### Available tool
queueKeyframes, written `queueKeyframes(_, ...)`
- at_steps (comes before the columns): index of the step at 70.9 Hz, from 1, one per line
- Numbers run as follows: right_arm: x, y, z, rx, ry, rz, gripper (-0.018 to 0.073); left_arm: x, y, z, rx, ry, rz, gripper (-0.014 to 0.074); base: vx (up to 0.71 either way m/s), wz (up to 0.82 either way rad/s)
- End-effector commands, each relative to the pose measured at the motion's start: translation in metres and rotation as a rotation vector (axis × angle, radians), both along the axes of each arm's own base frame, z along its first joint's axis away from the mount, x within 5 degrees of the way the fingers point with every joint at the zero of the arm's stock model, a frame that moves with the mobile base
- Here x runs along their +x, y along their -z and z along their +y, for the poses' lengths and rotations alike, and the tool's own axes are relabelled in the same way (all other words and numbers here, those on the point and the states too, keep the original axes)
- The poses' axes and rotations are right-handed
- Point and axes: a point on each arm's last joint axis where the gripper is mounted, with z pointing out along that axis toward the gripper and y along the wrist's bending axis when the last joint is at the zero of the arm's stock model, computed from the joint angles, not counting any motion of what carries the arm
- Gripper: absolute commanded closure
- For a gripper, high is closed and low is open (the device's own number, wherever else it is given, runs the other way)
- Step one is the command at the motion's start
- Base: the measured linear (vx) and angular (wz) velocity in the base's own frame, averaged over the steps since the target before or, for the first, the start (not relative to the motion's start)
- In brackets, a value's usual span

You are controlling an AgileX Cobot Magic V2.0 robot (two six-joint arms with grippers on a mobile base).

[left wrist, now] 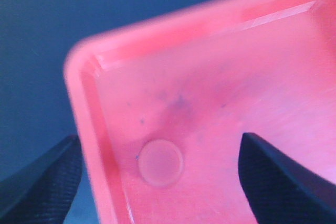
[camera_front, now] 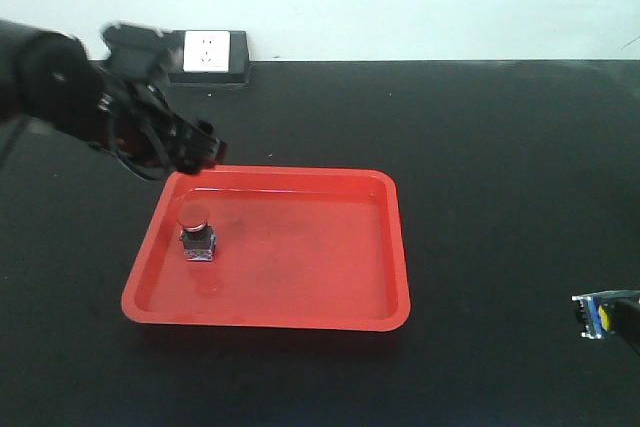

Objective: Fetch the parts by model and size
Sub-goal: 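Raise the left gripper away from the tray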

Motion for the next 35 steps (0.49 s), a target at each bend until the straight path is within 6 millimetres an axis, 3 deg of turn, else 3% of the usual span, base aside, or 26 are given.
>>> queueKeyframes(1, 0.004, -0.015, 0.001, 0.021, 0.002, -0.094, 0.0568, -0.03, -0.061, 0.008, -0.069, 0.003, -0.165, 0.0009, 0.0, 0.0)
queueKeyframes(7, 0.004, -0.015, 0.001, 0.021, 0.002, -0.094, 0.0568, -0.057, -0.091, 0.018, -0.088, 0.01, -0.232, 0.0009, 0.0, 0.0)
queueKeyframes(22, 0.004, -0.015, 0.001, 0.021, 0.002, -0.094, 0.0568, -0.127, -0.146, 0.043, -0.14, 0.011, -0.382, 0.0009, 0.0, 0.0)
queueKeyframes(29, 0.004, -0.015, 0.001, 0.02, 0.002, -0.093, 0.0568, -0.159, -0.156, 0.055, -0.164, 0.011, -0.447, 0.0009, 0.0, 0.0)
queueKeyframes(35, 0.004, -0.015, 0.001, 0.02, 0.002, -0.093, 0.0568, -0.18, -0.152, 0.062, -0.178, 0.011, -0.486, 0.0009, 0.0, 0.0)
